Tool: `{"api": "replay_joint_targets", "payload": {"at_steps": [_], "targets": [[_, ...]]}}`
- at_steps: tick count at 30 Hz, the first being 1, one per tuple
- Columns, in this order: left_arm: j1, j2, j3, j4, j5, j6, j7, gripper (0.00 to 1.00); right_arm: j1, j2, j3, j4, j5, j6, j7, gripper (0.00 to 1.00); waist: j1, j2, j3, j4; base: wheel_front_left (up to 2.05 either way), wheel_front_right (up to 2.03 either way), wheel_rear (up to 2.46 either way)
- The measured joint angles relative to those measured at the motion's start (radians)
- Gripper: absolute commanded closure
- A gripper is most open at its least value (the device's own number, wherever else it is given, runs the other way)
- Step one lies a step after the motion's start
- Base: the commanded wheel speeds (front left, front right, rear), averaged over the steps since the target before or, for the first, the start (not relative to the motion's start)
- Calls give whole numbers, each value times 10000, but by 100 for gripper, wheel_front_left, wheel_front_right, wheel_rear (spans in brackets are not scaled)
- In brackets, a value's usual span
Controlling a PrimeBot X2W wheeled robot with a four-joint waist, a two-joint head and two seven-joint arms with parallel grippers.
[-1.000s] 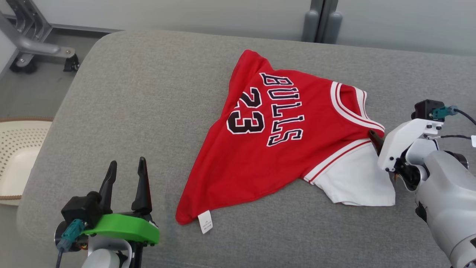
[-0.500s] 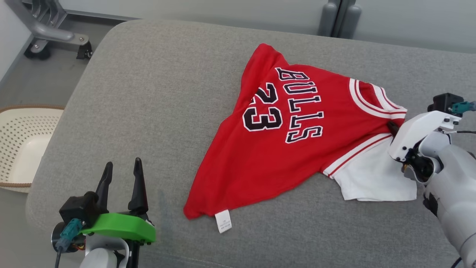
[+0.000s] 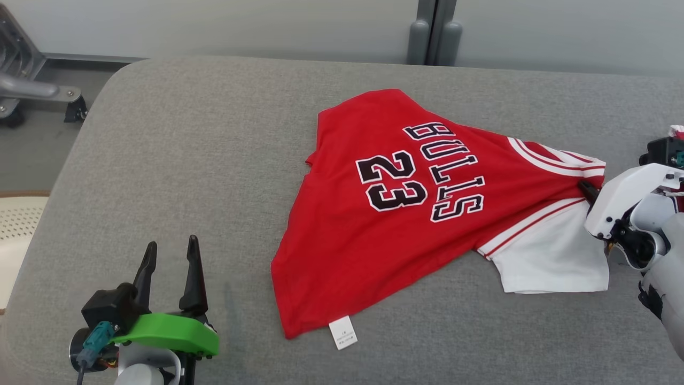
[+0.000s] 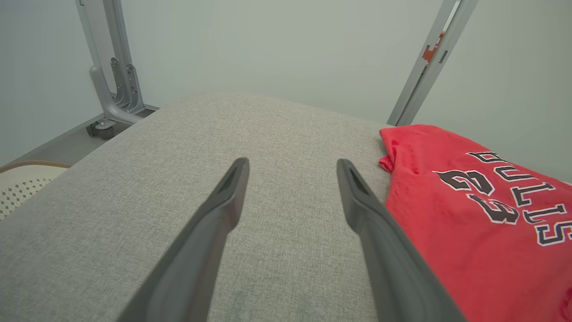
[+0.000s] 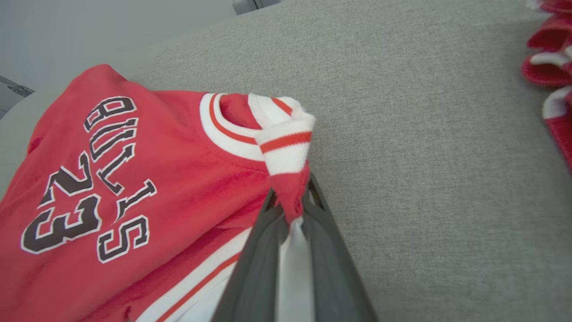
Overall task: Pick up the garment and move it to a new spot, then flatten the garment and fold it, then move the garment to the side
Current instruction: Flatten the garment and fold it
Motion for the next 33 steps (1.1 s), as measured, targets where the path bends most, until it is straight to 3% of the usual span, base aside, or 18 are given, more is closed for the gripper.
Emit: {"api": "replay_joint_targets", "payload": {"at_steps": [1,2,3,4,10,15,18,26,32,33], "targets": [[8,-15,13,10,31,-13,0,0,23,-69,36,-31,4,0,10,100,0,0,-28,-75,0,0,0],[15,-29,21,35,50,-25,0,0,60,-132,82,-23,4,0,44,74,0,1,-54,-148,0,0,0],[25,-40,21,67,52,-52,0,0,100,-171,140,-2,4,0,96,18,0,0,-75,-210,0,0,0],[28,-58,19,100,61,-61,0,0,122,-173,159,42,4,-2,115,0,0,0,-92,-254,0,0,0],[42,-107,90,199,136,-138,0,0,193,-105,234,196,-67,-2,-347,0,0,0,-233,-417,0,0,0],[156,-104,215,240,196,-142,0,0,339,-318,153,-8,-384,-2,-1576,0,0,0,-387,-518,0,0,0],[250,-111,282,228,240,-140,0,0,779,-123,119,-297,-407,-2,-1977,0,0,0,-505,-606,0,0,0],[442,-142,307,232,286,-153,0,0,2409,485,276,-926,-328,-2,-1858,0,0,0,-670,-1016,0,0,0],[385,-130,232,276,326,-192,0,0,2423,690,259,-339,-788,0,-1406,0,0,0,-642,-1121,0,0,0],[382,-127,222,284,326,-199,0,0,2397,685,232,-119,-907,0,-1271,14,0,0,-638,-1103,0,0,0]]}}
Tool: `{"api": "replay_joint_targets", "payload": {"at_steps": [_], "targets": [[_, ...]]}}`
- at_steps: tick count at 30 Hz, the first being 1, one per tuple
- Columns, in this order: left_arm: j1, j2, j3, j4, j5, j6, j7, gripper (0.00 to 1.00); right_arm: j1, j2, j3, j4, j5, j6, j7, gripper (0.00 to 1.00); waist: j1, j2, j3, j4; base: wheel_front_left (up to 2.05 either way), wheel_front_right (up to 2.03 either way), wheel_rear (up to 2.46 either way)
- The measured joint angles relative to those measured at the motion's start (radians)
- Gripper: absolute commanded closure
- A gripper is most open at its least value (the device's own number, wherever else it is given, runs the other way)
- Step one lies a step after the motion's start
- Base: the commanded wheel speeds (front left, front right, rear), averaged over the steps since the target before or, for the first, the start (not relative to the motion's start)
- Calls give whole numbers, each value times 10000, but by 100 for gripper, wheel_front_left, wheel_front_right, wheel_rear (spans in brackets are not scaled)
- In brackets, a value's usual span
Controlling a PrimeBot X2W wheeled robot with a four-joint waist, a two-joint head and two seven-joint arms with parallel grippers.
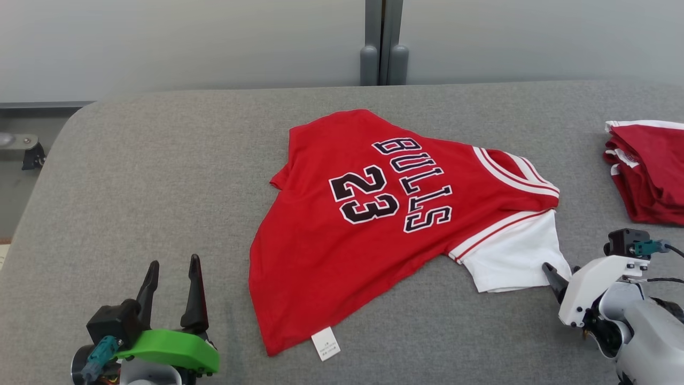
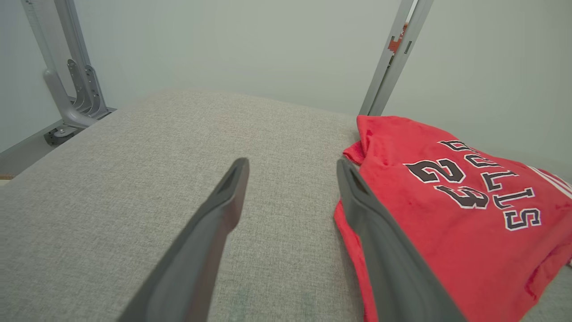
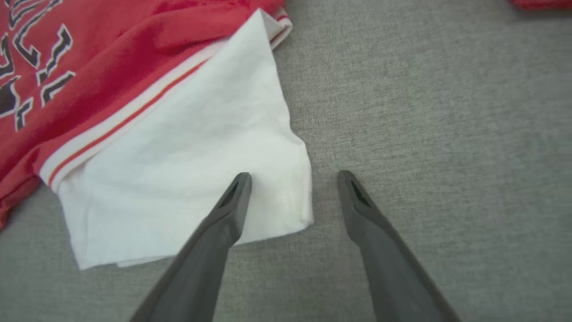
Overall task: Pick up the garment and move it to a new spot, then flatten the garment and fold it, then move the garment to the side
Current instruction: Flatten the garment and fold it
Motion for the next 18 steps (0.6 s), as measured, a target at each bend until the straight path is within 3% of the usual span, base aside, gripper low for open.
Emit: {"api": "replay_joint_targets", "payload": {"at_steps": [2,3,4,12,18], "targets": [[0,6,6,8,0,-2,0,0,-81,33,-82,234,-27,0,257,55,0,0,11,36,0,0,0],[1,8,12,15,-2,-2,0,0,-119,84,-104,286,-52,-2,343,61,0,0,17,56,0,0,0],[2,8,21,25,-2,-2,0,0,-146,111,-134,305,-77,-6,343,100,0,0,23,72,0,0,0],[17,-12,29,100,-6,0,0,0,-104,178,-228,-270,-90,-8,359,100,0,0,-14,4,0,0,0],[143,-12,98,100,-8,19,0,0,623,-257,-391,-1496,203,-8,1187,100,0,0,-145,-205,0,0,0]]}}
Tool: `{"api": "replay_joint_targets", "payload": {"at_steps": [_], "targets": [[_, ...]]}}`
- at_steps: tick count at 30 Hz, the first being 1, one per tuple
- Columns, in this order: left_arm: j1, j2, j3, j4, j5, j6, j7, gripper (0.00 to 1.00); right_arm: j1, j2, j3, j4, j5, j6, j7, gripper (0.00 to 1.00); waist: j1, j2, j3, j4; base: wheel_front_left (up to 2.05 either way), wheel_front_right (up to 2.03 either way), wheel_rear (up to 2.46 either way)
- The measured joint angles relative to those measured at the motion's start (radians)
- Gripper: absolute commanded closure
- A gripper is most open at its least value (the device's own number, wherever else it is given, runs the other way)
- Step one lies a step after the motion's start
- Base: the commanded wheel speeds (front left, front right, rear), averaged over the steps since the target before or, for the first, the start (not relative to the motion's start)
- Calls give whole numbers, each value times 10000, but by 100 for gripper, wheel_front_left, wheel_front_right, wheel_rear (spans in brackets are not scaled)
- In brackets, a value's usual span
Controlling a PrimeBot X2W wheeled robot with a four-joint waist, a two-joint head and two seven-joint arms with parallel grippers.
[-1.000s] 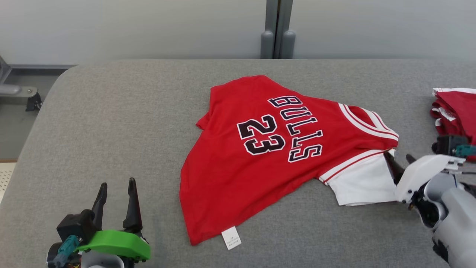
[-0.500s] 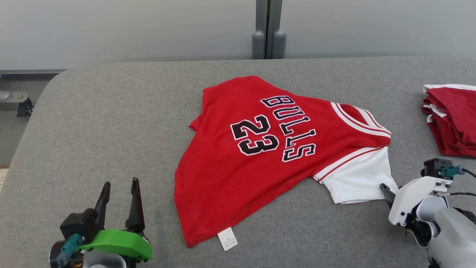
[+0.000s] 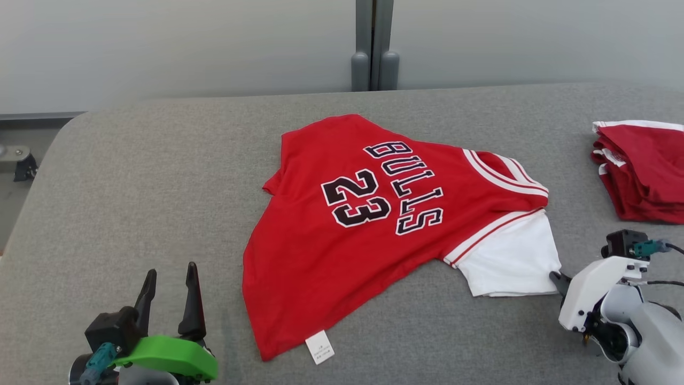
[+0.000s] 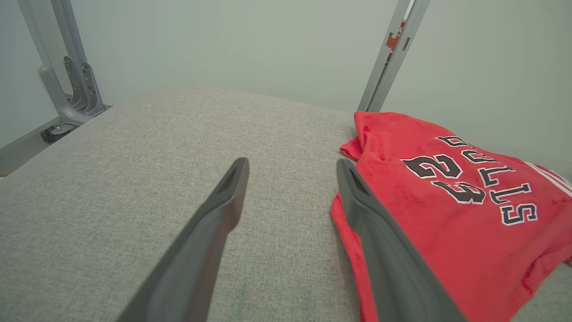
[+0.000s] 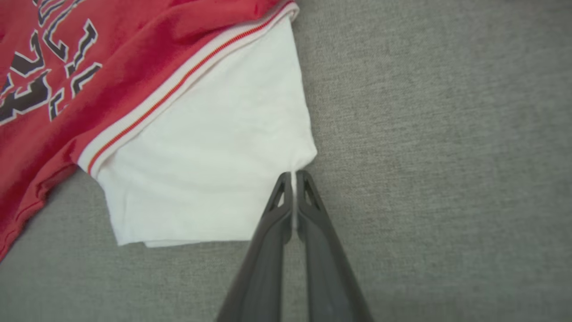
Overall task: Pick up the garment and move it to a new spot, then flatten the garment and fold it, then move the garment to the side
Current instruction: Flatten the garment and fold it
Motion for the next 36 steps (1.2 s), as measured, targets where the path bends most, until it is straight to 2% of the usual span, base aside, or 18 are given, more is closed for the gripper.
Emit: {"api": "replay_joint_targets", "payload": {"at_steps": [8,9,10,11,17,21,25,27,32,36], "targets": [[84,15,12,35,-8,0,-2,0,1487,-360,-742,-1707,384,0,1653,100,0,0,-137,-340,0,0,0],[85,25,6,42,-8,0,0,0,1674,-341,-844,-1848,393,0,1918,95,0,0,-156,-373,0,0,0],[86,38,13,46,-10,0,0,0,1843,-320,-978,-2015,391,2,2098,56,0,0,-174,-403,0,0,0],[88,56,15,50,-10,0,0,0,1947,-280,-1154,-2150,353,4,2100,0,0,0,-186,-426,0,0,0],[91,213,40,-15,-12,42,0,0,2420,40,-2451,-3335,-311,2,1749,0,0,0,-239,-527,0,0,0],[90,410,207,-313,-12,88,0,0,2474,238,-3411,-4801,-1104,-2,853,0,0,0,-227,-593,0,0,0],[70,577,311,-897,35,144,0,0,2480,811,-4027,-6094,-1942,-2,-182,0,0,0,-219,-653,0,0,0],[47,677,401,-1227,84,163,-2,0,2492,1310,-4479,-6473,-2337,-6,-715,0,0,0,-244,-671,0,0,0],[0,702,537,-1636,94,230,-2,0,2515,1714,-3835,-7392,-3225,8,-2033,0,0,0,-433,-677,0,0,0],[19,658,414,-1641,105,174,-2,0,2814,1745,-3440,-7292,-3933,2,-3239,0,0,0,-618,-659,0,0,0]]}}
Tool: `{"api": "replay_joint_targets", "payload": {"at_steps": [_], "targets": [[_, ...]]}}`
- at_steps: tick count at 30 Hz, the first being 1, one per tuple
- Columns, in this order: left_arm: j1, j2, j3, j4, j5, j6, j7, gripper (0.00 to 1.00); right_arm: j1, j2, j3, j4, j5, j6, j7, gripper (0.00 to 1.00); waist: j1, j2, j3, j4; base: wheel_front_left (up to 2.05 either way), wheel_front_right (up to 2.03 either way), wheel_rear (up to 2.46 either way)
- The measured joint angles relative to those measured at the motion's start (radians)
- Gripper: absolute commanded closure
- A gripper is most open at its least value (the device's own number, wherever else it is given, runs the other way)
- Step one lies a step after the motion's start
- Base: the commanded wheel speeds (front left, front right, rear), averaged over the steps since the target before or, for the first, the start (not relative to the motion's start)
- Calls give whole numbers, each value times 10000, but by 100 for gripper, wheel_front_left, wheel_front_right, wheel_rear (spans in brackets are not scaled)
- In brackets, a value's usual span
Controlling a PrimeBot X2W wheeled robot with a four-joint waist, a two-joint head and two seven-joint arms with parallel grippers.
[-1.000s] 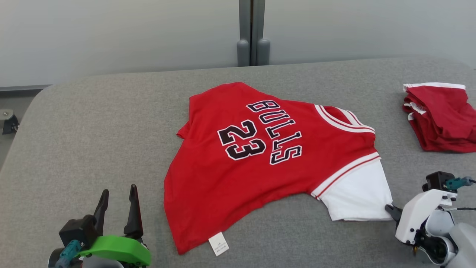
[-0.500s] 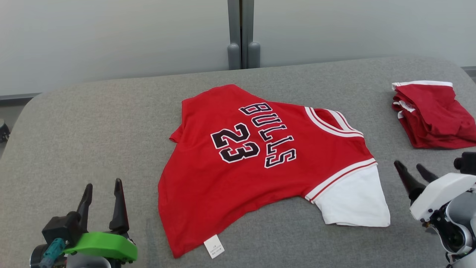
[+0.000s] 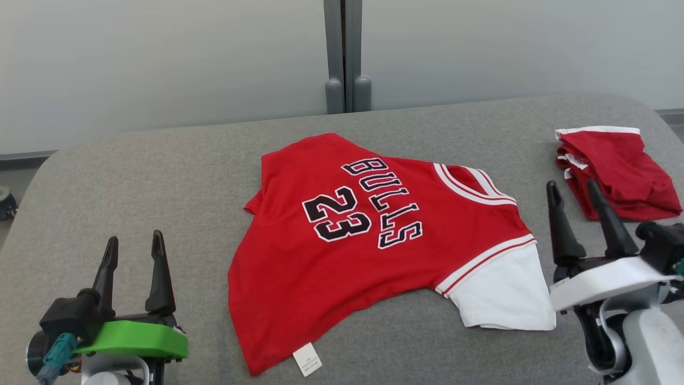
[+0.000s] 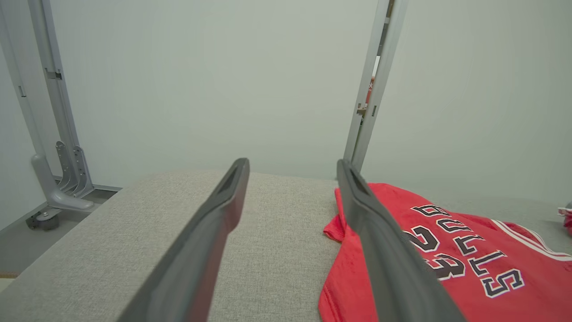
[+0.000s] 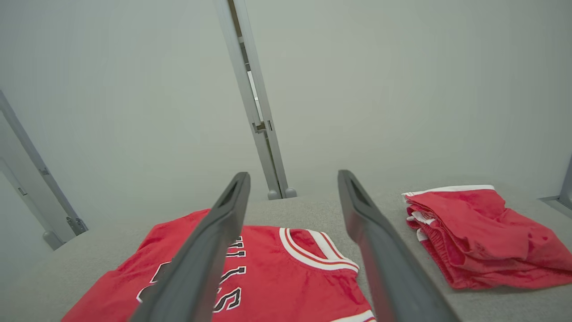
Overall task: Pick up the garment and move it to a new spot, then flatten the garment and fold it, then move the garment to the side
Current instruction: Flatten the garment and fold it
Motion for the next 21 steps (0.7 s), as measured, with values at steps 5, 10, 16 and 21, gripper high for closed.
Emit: {"api": "replay_joint_targets", "payload": {"at_steps": [5,10,16,21], "targets": [[136,-247,-17,188,-81,-67,-12,0,123,-17,709,579,-290,0,-963,0,0,0,-149,28,0,0,0],[403,-424,-100,393,69,-190,-15,0,195,144,1189,1517,-234,0,-1164,0,0,0,-197,7,0,0,0],[584,-604,35,466,307,-332,-13,0,186,174,1099,1739,-376,0,-1177,0,0,0,-179,52,0,0,0],[547,-640,182,585,483,-502,-13,0,37,109,1076,1850,-424,0,-1177,0,0,0,-149,38,0,0,0]]}}
